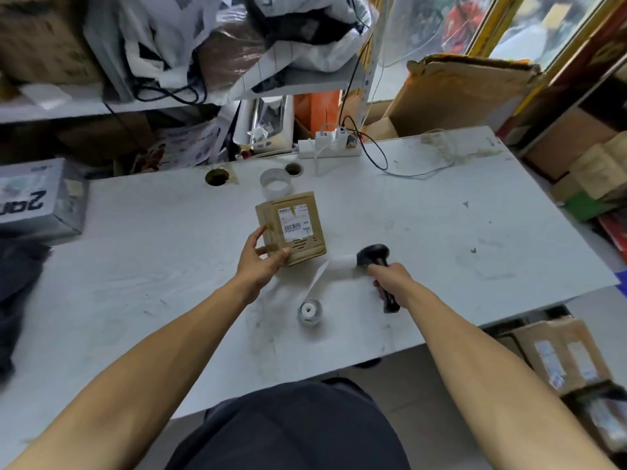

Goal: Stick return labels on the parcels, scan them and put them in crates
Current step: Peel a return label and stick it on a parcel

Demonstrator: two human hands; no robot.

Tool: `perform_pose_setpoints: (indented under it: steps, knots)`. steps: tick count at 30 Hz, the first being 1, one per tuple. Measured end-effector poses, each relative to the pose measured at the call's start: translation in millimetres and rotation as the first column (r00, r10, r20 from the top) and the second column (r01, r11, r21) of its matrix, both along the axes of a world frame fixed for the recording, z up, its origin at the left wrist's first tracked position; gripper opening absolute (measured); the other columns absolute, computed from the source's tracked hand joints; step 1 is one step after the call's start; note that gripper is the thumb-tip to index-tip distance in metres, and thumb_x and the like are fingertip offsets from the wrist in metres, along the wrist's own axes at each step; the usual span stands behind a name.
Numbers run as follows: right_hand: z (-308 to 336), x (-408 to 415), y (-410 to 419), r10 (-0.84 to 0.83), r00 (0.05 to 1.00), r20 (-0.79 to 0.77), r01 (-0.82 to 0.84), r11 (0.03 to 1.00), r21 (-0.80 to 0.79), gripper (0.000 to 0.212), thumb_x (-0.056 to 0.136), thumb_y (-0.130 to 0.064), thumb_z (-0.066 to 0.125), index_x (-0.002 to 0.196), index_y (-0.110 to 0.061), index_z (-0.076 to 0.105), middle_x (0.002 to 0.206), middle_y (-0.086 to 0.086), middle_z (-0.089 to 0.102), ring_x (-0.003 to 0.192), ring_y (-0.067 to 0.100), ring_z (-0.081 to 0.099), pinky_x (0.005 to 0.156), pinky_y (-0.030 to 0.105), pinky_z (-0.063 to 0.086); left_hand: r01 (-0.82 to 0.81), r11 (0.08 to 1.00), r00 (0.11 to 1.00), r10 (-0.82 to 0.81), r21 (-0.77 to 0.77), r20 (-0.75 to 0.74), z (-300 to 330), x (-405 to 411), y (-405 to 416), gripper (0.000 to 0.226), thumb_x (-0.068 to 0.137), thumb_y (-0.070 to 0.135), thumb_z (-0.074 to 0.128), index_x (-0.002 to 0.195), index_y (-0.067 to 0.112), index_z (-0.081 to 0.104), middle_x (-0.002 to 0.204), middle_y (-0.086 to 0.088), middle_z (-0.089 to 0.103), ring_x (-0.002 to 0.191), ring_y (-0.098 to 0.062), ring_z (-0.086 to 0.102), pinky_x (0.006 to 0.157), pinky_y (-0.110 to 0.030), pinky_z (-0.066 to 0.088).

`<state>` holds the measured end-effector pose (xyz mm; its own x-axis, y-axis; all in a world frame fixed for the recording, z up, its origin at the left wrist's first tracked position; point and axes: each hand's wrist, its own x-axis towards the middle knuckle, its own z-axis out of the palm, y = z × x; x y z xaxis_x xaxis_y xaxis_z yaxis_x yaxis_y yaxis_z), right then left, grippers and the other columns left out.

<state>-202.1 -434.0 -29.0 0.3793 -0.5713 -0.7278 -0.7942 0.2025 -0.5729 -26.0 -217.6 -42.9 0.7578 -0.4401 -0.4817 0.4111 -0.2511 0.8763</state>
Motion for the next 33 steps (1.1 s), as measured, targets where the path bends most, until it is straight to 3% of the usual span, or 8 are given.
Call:
perform_pose_setpoints:
  steps: [4, 8, 12, 17, 21, 33]
  knots:
    - [50.4, 38.2, -7.9, 0.067, 0.989, 0.133, -0.06, 0.997, -0.057, 0.014, 0.09, -0.019, 0.059, 0.088, -0.006, 0.054, 0.073, 0.008, 0.054, 0.057, 0.02, 0.048, 0.058, 0.031, 0.041, -0.047, 0.999, 0.999, 0.047, 0.003, -0.02, 1.2, 3.3, 0.0, 0.083, 0.085, 0.016, 0.081, 0.152, 0.035, 0.035, 0.134, -0.014, 0.059, 0.118, -0.031, 0.063, 0.099, -0.052, 0.055]
    - [111.4, 66.0, -2.7, 0.221, 0.926, 0.305, -0.233, 0.973, 0.001, 0.013, 0.094, -0.017, 0.06, 0.085, -0.007, 0.057, 0.073, 0.008, 0.054, 0.057, 0.018, 0.05, 0.054, 0.027, 0.046, -0.067, 0.998, 0.997, 0.067, 0.002, -0.04, 5.2, 5.0, -0.8, 0.079, 0.089, 0.016, 0.077, 0.153, 0.031, 0.033, 0.13, -0.014, 0.063, 0.113, -0.03, 0.066, 0.099, -0.052, 0.055]
    - [147.2, 75.1, 10.7, 0.377, 0.882, 0.281, -0.383, 0.923, -0.038, 0.013, 0.092, -0.02, 0.061, 0.089, -0.008, 0.061, 0.074, 0.008, 0.057, 0.06, 0.016, 0.051, 0.055, 0.025, 0.046, -0.07, 0.997, 0.996, 0.071, 0.03, -0.06, 4.3, 8.3, -1.1, 0.076, 0.094, 0.016, 0.072, 0.156, 0.029, 0.029, 0.124, -0.012, 0.065, 0.107, -0.027, 0.067, 0.091, -0.045, 0.058]
    - [162.9, 78.4, 19.5, 0.432, 0.873, 0.228, -0.431, 0.901, -0.056, 0.016, 0.092, -0.024, 0.062, 0.091, -0.009, 0.065, 0.073, 0.005, 0.06, 0.061, 0.016, 0.054, 0.056, 0.025, 0.048, -0.097, 0.993, 0.99, 0.103, 0.062, -0.101, 2.1, 10.2, -0.8, 0.075, 0.097, 0.015, 0.068, 0.158, 0.028, 0.027, 0.124, -0.011, 0.062, 0.105, -0.027, 0.066, 0.071, -0.033, 0.057]
    - [169.4, 81.2, 18.8, 0.443, 0.863, 0.243, -0.439, 0.895, -0.075, 0.019, 0.092, -0.025, 0.062, 0.095, -0.007, 0.066, 0.075, 0.006, 0.06, 0.061, 0.014, 0.055, 0.056, 0.024, 0.048, -0.109, 0.993, 0.985, 0.115, 0.051, -0.128, -4.0, 12.5, 1.2, 0.077, 0.095, 0.019, 0.07, 0.158, 0.03, 0.027, 0.136, -0.014, 0.061, 0.115, -0.033, 0.065, 0.084, -0.039, 0.057]
    - [179.8, 87.9, 13.0, 0.445, 0.865, 0.23, -0.44, 0.895, -0.078, 0.018, 0.092, -0.025, 0.062, 0.093, -0.007, 0.066, 0.074, 0.006, 0.06, 0.059, 0.014, 0.054, 0.055, 0.024, 0.048, -0.099, 0.994, 0.981, 0.107, 0.054, -0.163, -6.4, 19.4, 2.6, 0.075, 0.097, 0.02, 0.067, 0.16, 0.028, 0.025, 0.148, -0.013, 0.052, 0.123, -0.036, 0.06, 0.1, -0.048, 0.052]
